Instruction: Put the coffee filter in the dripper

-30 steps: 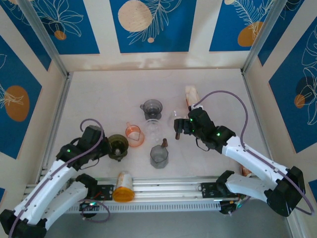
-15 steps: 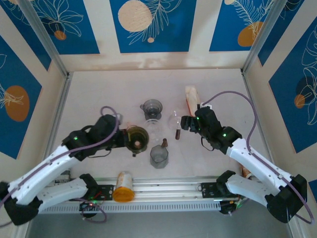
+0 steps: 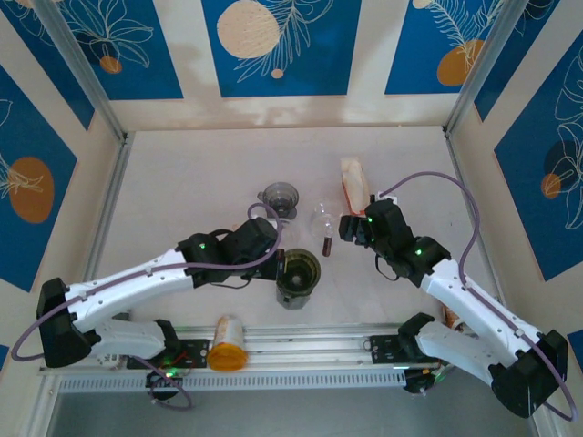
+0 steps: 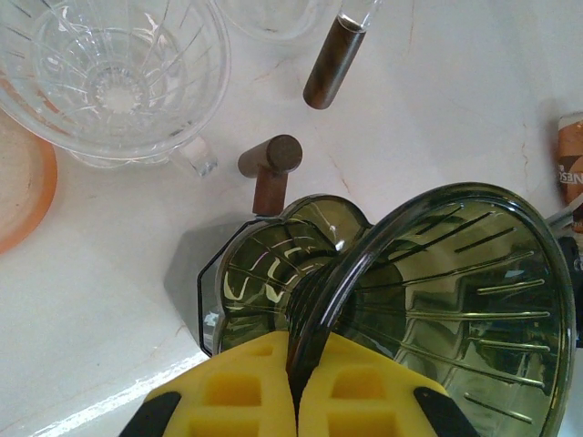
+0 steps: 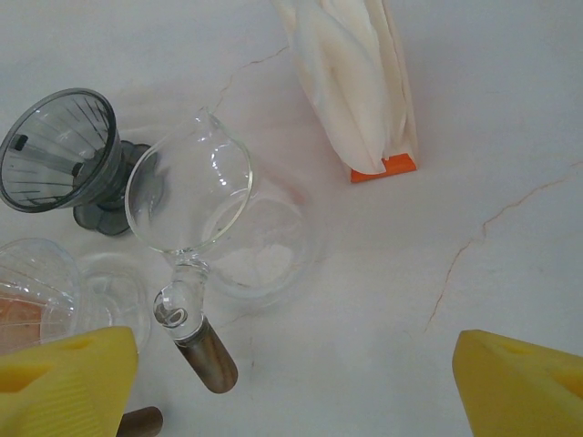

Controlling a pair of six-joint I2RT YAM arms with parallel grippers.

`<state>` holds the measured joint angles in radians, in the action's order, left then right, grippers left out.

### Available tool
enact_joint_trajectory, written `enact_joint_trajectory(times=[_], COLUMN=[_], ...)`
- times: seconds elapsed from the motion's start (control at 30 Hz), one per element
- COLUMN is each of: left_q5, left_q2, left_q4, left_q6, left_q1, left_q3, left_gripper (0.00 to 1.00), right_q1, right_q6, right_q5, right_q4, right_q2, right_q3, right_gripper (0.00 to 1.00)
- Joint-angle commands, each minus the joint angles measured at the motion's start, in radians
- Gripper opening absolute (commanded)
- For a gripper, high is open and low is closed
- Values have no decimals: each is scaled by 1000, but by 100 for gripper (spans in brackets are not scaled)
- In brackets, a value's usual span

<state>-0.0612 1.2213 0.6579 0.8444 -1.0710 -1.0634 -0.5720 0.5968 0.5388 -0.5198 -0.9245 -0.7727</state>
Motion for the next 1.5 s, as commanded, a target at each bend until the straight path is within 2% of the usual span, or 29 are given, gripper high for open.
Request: enact_joint_trajectory(times=[0.0, 0.27, 0.73, 0.93, 1.13, 1.23, 1.3, 1.37, 1.47], left_q5=[-14, -33, 14, 12, -15, -66, -136, -193, -282], left_q2=[-9, -35, -45, -66, -98, -137, -180, -221, -280], left_q4=[-13, 39, -46, -47, -40, -35, -35, -47, -50], left_q6=[17, 31, 62, 64, 55, 32, 17, -6, -33], left_q1=[-5, 6, 32, 45, 49, 59, 60, 60, 60], left_q3=[-8, 16, 101, 117, 104, 90, 87, 96, 119], left_gripper=[0, 0, 0, 31, 71, 88, 100, 100, 100], right_q1=[7, 7, 7, 8, 7, 17, 38, 70, 148], right_q6=[13, 14, 16, 17, 14, -24, -61, -87, -125], right_q5=[-9, -14, -28, -41, -53, -78, -94, -114, -157], right_q4=[-9, -6, -11, -8, -3, 17, 25, 26, 37], right_q2=[16, 16, 16, 15, 9, -8, -41, -76, -157], right_q3=[8, 10, 8, 9, 0, -17, -51, -86, -141], right_gripper=[90, 90, 90, 90, 90, 82, 70, 63, 58])
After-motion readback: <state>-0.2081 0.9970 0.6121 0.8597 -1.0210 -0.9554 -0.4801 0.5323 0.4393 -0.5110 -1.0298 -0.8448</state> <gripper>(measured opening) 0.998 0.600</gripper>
